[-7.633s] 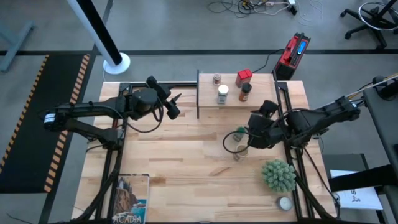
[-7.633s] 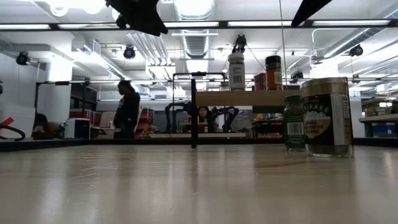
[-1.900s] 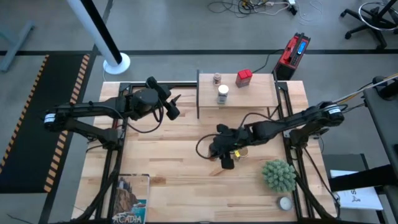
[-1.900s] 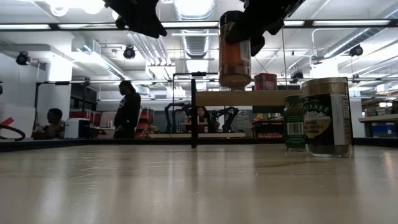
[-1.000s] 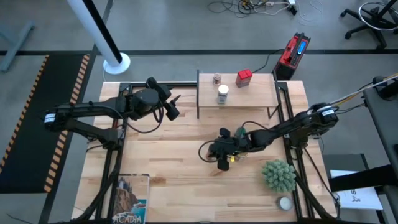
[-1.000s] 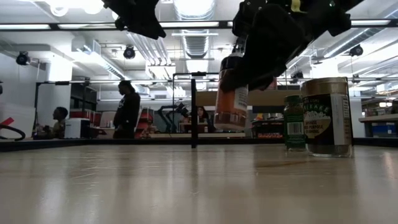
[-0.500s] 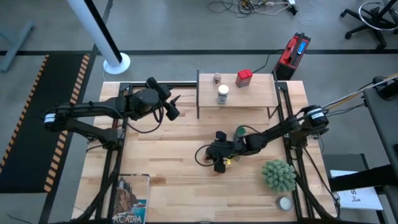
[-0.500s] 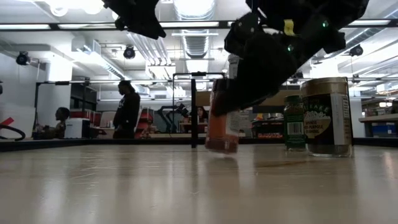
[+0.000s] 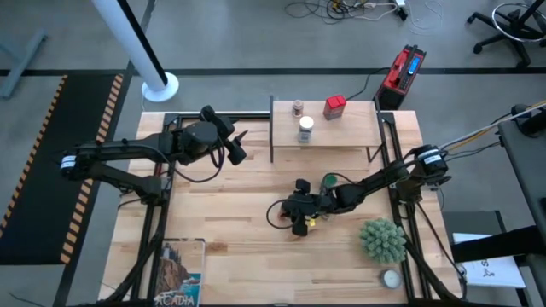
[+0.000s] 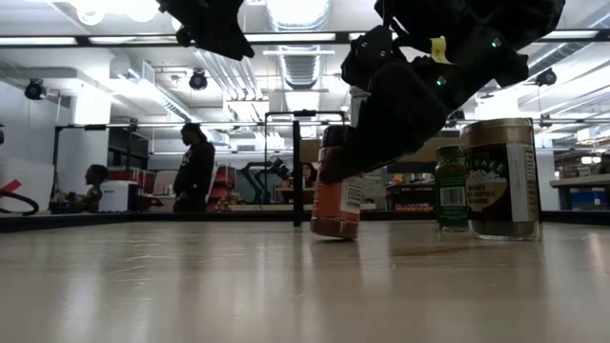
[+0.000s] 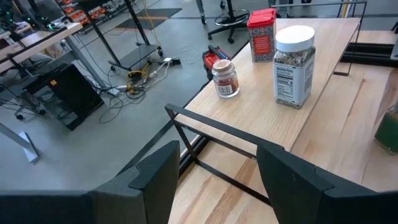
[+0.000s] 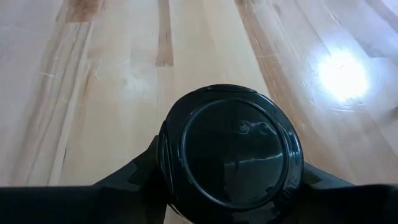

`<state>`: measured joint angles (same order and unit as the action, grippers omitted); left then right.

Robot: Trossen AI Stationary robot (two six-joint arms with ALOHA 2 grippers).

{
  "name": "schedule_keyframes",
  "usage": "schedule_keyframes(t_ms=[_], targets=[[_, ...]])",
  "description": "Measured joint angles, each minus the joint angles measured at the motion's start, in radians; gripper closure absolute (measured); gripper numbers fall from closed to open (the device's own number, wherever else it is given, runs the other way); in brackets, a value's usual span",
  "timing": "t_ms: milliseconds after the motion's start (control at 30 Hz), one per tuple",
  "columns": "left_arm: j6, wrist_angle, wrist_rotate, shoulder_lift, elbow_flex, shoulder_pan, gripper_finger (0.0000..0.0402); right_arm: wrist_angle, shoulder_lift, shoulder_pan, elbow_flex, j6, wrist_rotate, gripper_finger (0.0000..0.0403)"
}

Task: Shelf spices
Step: Remove the black seasoning bottle from the shelf

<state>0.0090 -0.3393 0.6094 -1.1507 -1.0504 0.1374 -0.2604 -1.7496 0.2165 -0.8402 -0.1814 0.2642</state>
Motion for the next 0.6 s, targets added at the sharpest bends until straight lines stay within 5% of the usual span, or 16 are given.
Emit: schedule_keyframes(t_ms=[367,600], targets=[[0.000,0.001,0.000,0.000,0.000,0.000,0.0198,0.026,0.003,0.000,0.000,-0.001,0.002,0.0218],[0.000,0.001,0.000,0.000,0.000,0.000,0.0198,0.057,0.006,0.000,0.000,-0.001,-0.002,0.0177]])
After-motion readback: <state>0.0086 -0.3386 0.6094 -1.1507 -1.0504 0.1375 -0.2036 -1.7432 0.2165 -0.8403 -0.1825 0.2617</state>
